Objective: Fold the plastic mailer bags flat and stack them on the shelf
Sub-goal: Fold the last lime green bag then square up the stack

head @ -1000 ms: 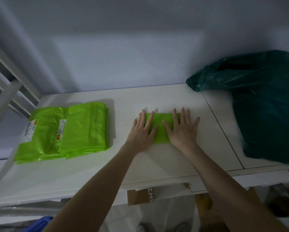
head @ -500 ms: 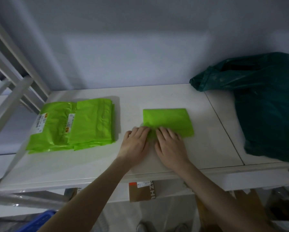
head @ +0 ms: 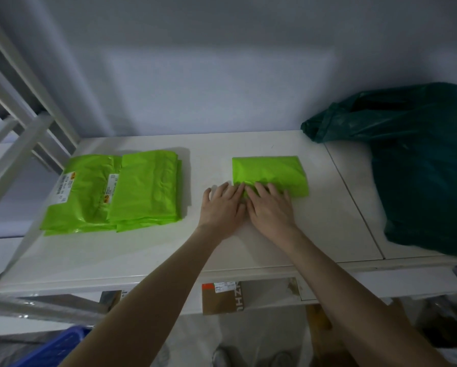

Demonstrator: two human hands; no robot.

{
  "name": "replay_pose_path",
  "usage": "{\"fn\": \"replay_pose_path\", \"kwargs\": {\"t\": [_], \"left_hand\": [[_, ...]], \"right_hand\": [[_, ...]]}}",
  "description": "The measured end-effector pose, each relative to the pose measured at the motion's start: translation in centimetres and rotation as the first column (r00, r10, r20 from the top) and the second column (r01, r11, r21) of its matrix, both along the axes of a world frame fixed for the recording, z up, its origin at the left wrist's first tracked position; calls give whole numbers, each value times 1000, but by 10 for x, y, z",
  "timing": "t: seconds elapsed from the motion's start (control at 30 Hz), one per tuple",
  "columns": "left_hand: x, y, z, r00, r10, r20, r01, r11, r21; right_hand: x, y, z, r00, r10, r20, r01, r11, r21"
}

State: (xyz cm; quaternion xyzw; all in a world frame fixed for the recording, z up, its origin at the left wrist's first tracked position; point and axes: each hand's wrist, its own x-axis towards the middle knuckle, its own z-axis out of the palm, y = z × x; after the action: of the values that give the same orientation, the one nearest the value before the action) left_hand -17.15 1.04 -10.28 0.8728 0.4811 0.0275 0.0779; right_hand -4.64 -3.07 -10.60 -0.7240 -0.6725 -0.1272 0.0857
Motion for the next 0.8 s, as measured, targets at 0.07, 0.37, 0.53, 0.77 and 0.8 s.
{"fn": "replay_pose_path", "kwargs": {"t": [0.07, 0.37, 0.53, 0.77, 0.8], "left_hand": [[-1, -1, -2, 1000, -2, -9, 2, 1000, 9], [-2, -3, -4, 1000, 2, -25, -1, 999, 47], [-3, -4, -3, 999, 0, -32, 2, 999, 50], [-3, -5, -1, 999, 3, -40, -1, 999, 42], [-3, -5, -1, 999, 3, -42, -1, 999, 41]], "right_hand": [[4, -1, -4, 1000, 9, 3, -8, 1000, -14], [7, -3, -4, 1000, 5, -19, -5, 1000, -30], [16, -5, -8, 997, 28, -72, -29, 1000, -11], [35, -12, -7, 994, 11, -105, -15, 999, -33], [39, -13, -4, 993, -19, -115, 14, 999, -46]]}}
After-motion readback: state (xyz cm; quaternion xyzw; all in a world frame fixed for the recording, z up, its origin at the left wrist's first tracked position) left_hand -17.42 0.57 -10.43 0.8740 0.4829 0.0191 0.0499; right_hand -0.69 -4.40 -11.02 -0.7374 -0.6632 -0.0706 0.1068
